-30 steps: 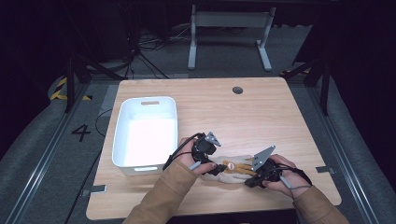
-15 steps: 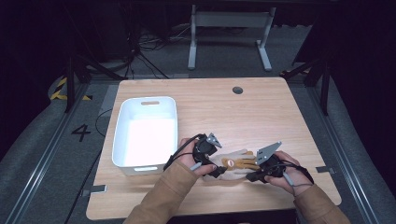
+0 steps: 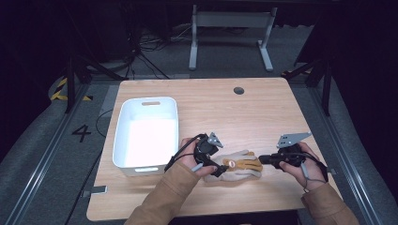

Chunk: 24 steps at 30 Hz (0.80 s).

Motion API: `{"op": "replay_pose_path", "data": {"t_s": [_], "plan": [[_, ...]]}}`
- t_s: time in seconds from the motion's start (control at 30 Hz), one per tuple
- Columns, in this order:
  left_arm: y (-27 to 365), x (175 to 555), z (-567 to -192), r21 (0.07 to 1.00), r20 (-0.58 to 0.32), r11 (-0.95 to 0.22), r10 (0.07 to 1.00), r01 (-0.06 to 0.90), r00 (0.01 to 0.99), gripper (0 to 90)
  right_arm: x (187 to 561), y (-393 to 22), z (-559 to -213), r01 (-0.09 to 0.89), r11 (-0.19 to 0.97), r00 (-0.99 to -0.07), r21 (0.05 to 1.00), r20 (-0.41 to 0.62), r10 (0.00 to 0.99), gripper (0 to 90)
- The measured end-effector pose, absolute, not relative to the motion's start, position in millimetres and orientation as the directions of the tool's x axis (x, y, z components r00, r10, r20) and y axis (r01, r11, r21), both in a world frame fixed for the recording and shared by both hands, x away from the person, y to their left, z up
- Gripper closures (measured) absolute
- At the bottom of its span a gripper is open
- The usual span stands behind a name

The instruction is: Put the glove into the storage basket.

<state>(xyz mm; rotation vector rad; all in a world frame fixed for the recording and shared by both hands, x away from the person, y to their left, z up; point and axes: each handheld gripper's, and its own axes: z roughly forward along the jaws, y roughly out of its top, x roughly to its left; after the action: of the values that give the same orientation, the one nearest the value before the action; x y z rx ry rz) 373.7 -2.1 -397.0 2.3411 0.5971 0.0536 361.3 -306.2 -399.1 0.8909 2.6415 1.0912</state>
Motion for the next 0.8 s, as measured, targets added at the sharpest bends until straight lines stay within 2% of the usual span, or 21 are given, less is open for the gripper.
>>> {"op": "replay_pose_path", "data": {"t_s": [0.1,0.13,0.2,0.27,0.57,0.8], "plan": [[-2.9,373.5,-397.7,0.649,-0.125,-0.647,0.428,0.4,0.895,18.8,363.7,-314.9,-397.3,0.489,0.509,-0.774,0.709,0.083,0.628,84.1],[-3.6,373.2,-398.0,0.65,-0.124,-0.648,0.425,0.397,0.897,18.8,365.3,-320.6,-395.6,0.509,0.468,-0.747,0.722,0.1,0.657,79.2],[-4.8,372.6,-398.2,0.652,-0.121,-0.649,0.42,0.391,0.899,18.8,366.0,-323.4,-395.1,0.515,0.452,-0.733,0.728,0.1,0.673,78.1],[-5.9,372.0,-398.8,0.654,-0.117,-0.652,0.415,0.384,0.902,18.6,368.3,-329.6,-396.0,0.532,0.43,-0.695,0.729,0.086,0.714,71.3],[-13.6,369.5,-407.1,0.667,-0.057,-0.673,0.383,0.321,0.922,16.5,374.2,-347.2,-401.1,0.582,0.359,-0.632,0.73,0.127,0.765,68.0],[-11.2,371.2,-420.2,0.707,-0.073,-0.619,0.419,0.343,0.905,16.6,376.7,-358.3,-403.6,0.605,0.313,-0.605,0.732,0.166,0.779,68.0]]}}
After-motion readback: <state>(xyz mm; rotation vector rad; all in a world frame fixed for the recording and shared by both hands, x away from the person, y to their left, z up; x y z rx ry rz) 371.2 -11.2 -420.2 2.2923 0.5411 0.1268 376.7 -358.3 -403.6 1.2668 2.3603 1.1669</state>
